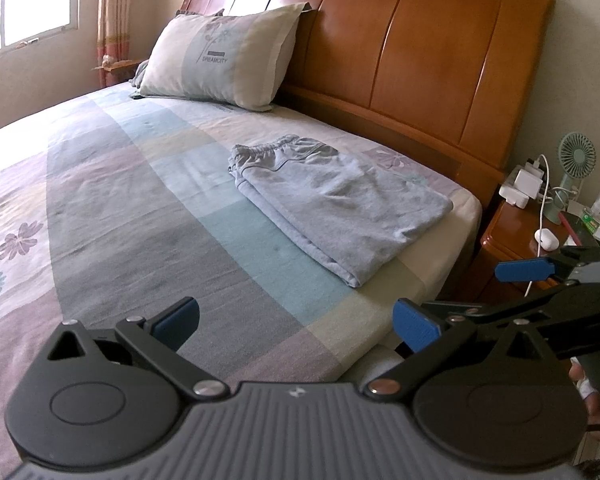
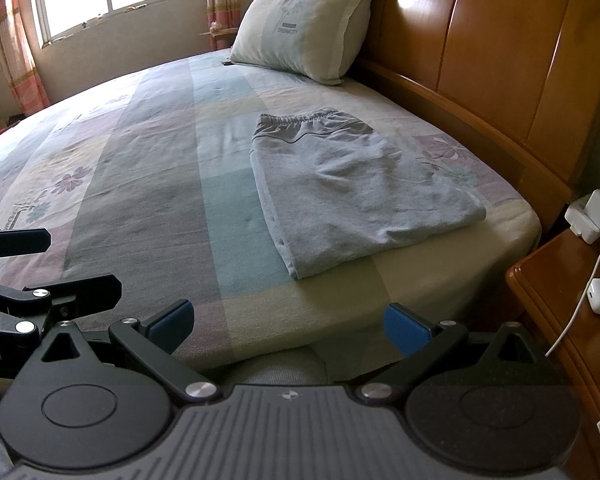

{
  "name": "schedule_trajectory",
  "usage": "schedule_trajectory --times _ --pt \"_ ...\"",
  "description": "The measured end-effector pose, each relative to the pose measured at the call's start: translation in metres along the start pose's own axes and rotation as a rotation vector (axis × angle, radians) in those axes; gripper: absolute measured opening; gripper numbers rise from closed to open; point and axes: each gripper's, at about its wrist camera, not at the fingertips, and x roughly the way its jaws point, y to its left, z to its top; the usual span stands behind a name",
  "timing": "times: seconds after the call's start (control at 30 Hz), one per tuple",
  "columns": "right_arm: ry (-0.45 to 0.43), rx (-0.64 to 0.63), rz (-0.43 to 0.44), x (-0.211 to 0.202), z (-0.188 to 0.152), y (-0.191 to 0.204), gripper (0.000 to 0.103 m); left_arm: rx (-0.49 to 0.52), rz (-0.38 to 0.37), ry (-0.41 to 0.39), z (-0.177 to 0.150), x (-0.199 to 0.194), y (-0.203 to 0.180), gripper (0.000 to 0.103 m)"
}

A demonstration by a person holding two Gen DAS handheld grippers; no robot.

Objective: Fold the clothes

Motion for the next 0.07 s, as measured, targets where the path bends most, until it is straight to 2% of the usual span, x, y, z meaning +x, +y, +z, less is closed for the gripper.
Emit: schedule_trajectory --times 0.07 --pt "0.001 0.001 0.002 0.0004 0.0004 -0.0002 0.103 -0.001 0.001 0.001 0.0003 -0.0001 -0.0003 0.102"
